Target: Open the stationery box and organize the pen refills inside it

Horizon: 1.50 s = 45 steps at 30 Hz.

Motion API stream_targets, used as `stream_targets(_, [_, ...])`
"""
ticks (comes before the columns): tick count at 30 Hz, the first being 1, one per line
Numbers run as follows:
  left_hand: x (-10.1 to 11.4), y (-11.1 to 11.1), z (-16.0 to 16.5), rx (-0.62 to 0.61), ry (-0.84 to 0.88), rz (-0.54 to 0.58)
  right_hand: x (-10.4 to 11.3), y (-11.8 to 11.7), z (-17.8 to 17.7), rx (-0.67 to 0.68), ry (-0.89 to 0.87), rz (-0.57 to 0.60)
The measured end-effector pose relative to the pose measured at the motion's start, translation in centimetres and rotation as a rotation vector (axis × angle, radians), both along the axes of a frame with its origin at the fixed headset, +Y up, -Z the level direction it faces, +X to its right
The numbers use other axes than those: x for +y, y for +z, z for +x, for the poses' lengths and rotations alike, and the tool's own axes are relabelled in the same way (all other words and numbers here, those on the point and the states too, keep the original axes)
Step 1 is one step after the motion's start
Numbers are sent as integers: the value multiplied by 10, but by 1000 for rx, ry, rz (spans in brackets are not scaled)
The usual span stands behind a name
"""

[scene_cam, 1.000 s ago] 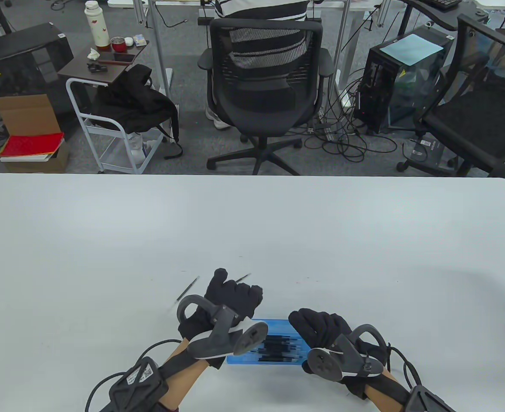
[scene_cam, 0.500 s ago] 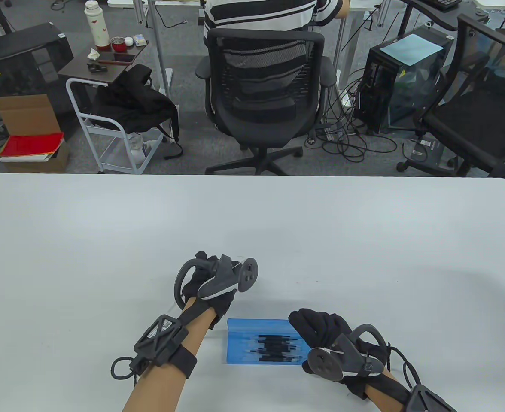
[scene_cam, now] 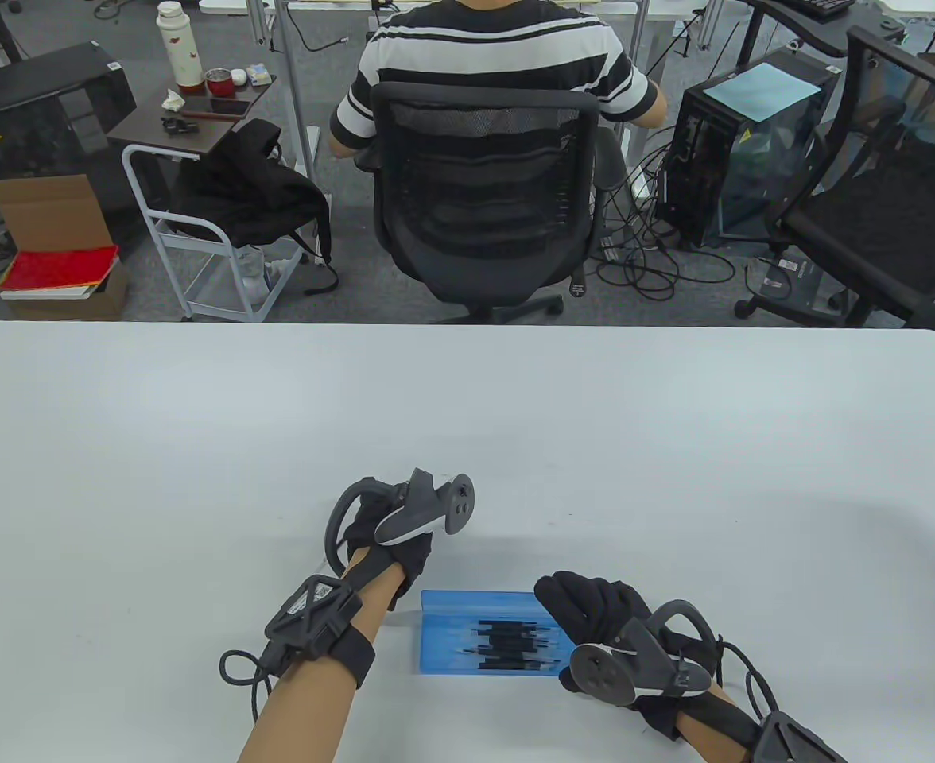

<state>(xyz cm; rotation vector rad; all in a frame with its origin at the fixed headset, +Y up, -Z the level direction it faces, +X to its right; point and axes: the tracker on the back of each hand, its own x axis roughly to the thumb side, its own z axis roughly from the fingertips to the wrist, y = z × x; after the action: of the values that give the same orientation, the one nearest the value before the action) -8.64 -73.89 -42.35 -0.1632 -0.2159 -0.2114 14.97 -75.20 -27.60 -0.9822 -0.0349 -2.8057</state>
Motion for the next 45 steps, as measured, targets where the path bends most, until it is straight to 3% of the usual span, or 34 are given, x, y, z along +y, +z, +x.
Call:
stream_targets(17, [-6,3,1,-47,23,32,0,1,-1,-2,9,8])
stream_targets(25, [22,21,0,-118,41,90,0,1,-1,-5,9,8])
stream_targets(29, [50,44,3,-193,72,151,0,1,-1,-6,8,6])
stream_targets(36, [92,104,18,-381,92,283,0,1,-1,-7,9,6])
stream_targets(40, [99,136,28,-486,87,336,0,1,-1,-8,10,5])
stream_targets(45, [90,169,36,-578,82,347,0,1,-1,-8,12,7])
